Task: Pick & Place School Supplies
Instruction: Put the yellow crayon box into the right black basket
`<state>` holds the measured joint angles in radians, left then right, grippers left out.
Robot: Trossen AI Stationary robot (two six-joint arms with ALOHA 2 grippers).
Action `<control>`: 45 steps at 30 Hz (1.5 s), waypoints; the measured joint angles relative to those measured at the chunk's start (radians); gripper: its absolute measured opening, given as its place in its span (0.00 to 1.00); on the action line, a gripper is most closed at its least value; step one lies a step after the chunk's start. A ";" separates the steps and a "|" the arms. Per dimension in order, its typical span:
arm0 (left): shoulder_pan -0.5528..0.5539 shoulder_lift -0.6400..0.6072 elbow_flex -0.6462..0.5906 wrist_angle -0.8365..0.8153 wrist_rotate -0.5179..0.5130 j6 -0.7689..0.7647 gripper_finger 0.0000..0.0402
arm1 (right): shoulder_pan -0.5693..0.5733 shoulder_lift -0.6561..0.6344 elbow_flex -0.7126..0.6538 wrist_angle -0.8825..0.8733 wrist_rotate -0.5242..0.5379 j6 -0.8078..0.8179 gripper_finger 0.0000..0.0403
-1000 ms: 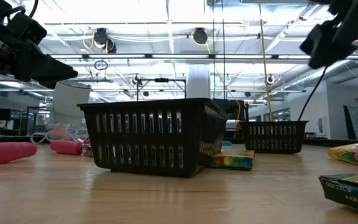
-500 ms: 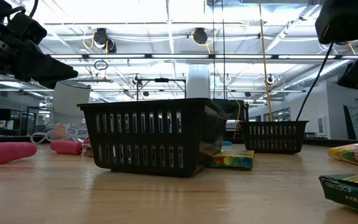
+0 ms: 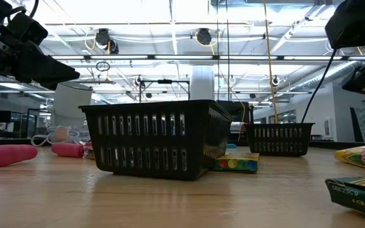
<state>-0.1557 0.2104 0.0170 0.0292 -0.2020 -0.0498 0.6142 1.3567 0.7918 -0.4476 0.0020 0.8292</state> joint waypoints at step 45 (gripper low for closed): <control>0.000 0.000 0.000 0.004 0.000 0.003 0.24 | -0.003 0.182 -0.002 0.043 0.367 -0.522 0.57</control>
<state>-0.1558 0.2101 0.0166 0.0334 -0.2024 -0.0471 0.6109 1.5382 0.7902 -0.4045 0.3695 0.3076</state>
